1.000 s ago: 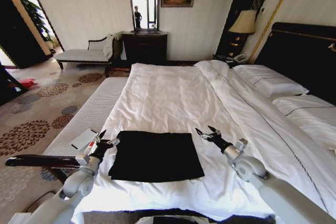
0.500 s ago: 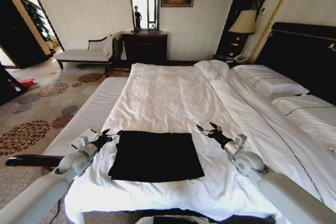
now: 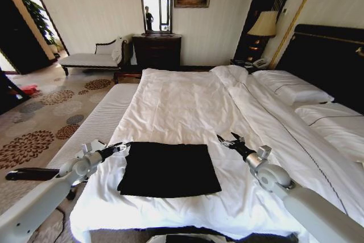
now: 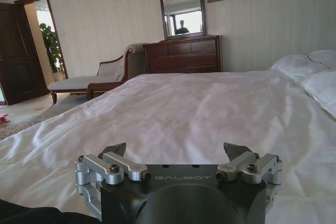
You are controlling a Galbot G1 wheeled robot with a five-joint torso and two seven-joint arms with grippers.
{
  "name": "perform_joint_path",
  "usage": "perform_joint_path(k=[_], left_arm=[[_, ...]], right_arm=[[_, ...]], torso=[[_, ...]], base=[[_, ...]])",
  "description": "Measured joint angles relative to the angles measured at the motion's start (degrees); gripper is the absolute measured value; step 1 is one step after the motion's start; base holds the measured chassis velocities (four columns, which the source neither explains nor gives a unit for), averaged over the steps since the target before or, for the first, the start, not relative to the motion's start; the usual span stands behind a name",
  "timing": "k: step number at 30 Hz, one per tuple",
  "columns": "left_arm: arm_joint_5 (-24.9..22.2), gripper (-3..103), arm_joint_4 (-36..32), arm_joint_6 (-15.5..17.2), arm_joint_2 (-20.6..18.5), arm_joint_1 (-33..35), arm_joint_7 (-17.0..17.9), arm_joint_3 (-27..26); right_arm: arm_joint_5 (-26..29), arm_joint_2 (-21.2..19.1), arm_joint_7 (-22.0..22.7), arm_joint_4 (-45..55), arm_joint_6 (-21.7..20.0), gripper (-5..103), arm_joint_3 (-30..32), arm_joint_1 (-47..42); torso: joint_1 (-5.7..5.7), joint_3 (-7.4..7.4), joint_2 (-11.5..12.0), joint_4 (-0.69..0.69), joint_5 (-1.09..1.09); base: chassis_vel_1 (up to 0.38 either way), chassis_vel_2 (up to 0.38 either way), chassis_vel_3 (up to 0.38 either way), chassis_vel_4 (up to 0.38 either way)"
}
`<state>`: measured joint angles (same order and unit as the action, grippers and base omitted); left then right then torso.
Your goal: Fold the clothes on the bed.
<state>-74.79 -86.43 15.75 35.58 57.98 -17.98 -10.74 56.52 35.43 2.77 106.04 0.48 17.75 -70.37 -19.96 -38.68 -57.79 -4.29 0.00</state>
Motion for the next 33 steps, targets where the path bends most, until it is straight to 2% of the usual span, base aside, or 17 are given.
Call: perform_joint_path(k=[9, 10, 22, 23, 24, 26, 27, 28, 29, 30, 32, 33], left_arm=[[1.60, 100, 5.86, 0.02, 2.94, -5.02, -1.65, 3.99], [2.12, 103, 6.42, 0.00, 3.43, -5.67, -1.84, 4.42], [3.37, 94, 6.56, -0.04, 4.90, -6.47, -2.13, 6.51], [3.55, 84, 6.76, -0.06, 5.50, -6.97, -2.10, 6.95], [3.60, 78, 7.00, -0.08, 5.82, -7.33, -2.03, 7.22], [3.65, 78, 7.32, -0.10, 6.19, -7.67, -1.95, 7.50], [3.71, 72, 7.68, -0.12, 6.55, -7.98, -1.84, 7.74], [3.73, 72, 7.73, -0.13, 6.60, -8.03, -1.82, 7.78], [3.74, 62, 7.94, -0.19, 6.89, -8.24, -1.72, 7.92], [3.72, 56, 7.93, -0.21, 6.91, -8.24, -1.64, 7.93], [3.69, 56, 7.87, -0.23, 6.89, -8.19, -1.63, 7.93], [3.67, 51, 7.77, -0.26, 6.83, -8.07, -1.63, 7.93]], right_arm=[[0.20, -0.23, 0.72, 0.20, -0.19, 100, 0.25, -0.72], [0.18, -0.17, 0.99, 0.28, -0.25, 100, 0.25, -0.84], [-0.11, -0.27, 2.08, 0.72, -0.55, 100, 0.24, -1.20], [-0.09, -0.23, 2.29, 0.91, -0.58, 100, 0.27, -1.32], [-0.09, -0.23, 2.42, 1.00, -0.60, 100, 0.35, -1.46], [-0.08, -0.23, 2.57, 1.11, -0.62, 100, 0.46, -1.62], [-0.08, -0.29, 2.70, 1.16, -0.64, 100, 0.69, -1.90], [-0.08, -0.30, 2.71, 1.17, -0.64, 100, 0.74, -1.95], [-0.09, -0.49, 2.74, 1.29, -0.64, 100, 1.20, -2.48], [-0.10, -0.59, 2.75, 1.34, -0.65, 100, 1.45, -2.73], [-0.13, -0.71, 2.75, 1.35, -0.65, 100, 1.66, -2.94], [-0.16, -0.76, 2.75, 1.35, -0.65, 100, 1.74, -3.01]], torso=[[0.00, 0.00, 0.00, -0.02, 0.01], [0.00, 0.00, 0.00, -0.03, 0.01], [0.01, 0.00, 0.00, -0.01, 0.00], [0.01, 0.00, 0.00, -0.01, 0.00], [0.01, 0.00, 0.00, -0.02, 0.01], [0.01, 0.00, 0.00, -0.02, 0.01], [0.01, 0.00, 0.00, -0.02, 0.00], [0.01, 0.00, 0.00, -0.02, 0.00], [0.01, 0.00, 0.00, -0.03, 0.00], [0.01, 0.00, 0.00, -0.03, 0.00], [0.01, 0.00, 0.00, -0.03, 0.00], [0.01, 0.00, 0.00, -0.03, 0.00]], base=[[0.000, 0.000, 0.000, 0.000], [0.000, 0.000, 0.000, 0.000], [0.000, 0.000, 0.000, 0.000], [0.000, 0.000, 0.000, 0.000], [0.000, 0.000, 0.000, 0.000], [0.000, 0.000, 0.000, 0.000], [0.000, 0.000, 0.000, 0.000], [0.000, 0.000, 0.000, 0.000], [0.000, 0.000, 0.000, 0.000], [0.000, 0.000, 0.000, 0.000], [0.000, 0.000, 0.000, 0.000], [0.000, 0.000, 0.000, 0.000]])
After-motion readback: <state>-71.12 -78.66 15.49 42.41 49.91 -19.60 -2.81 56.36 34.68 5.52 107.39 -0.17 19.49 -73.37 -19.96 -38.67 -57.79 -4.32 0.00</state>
